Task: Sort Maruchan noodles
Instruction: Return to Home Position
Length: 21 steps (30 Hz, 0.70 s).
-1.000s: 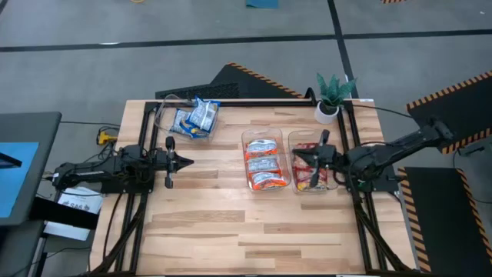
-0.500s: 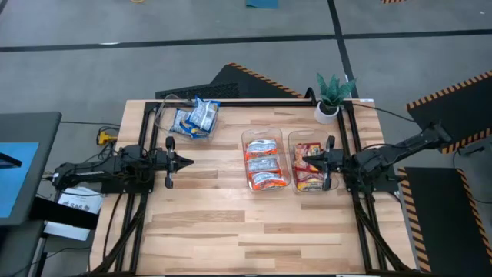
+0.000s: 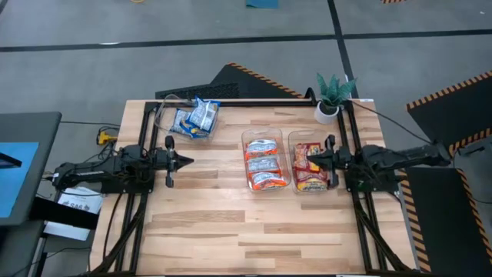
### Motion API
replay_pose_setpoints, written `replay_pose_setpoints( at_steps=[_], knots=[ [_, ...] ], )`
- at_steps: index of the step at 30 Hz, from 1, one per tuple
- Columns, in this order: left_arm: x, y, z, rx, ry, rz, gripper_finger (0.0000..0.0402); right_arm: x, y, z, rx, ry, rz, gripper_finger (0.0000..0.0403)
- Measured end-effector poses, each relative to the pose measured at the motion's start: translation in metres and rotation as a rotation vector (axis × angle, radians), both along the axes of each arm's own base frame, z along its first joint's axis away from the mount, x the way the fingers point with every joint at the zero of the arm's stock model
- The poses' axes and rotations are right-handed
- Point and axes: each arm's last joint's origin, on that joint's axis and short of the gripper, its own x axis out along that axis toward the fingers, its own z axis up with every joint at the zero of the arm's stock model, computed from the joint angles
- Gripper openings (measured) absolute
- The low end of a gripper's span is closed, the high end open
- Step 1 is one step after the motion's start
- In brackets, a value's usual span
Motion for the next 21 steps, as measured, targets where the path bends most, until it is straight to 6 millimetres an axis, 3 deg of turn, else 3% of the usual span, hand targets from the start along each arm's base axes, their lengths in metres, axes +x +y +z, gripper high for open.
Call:
replay_pose_setpoints(
  at_steps=[5, 21],
  knots=[
    [0.0, -0.001, 0.0, 0.0, 0.001, -0.03, 0.0, -0.001, -0.007, -0.014, -0.009, -0.021, -0.009, 0.0009],
    [0.0, -0.001, 0.0, -0.002, 0.003, -0.016, 0.0, -0.001, -0.011, -0.024, -0.043, 0.081, 0.035, 0.0024]
  ],
)
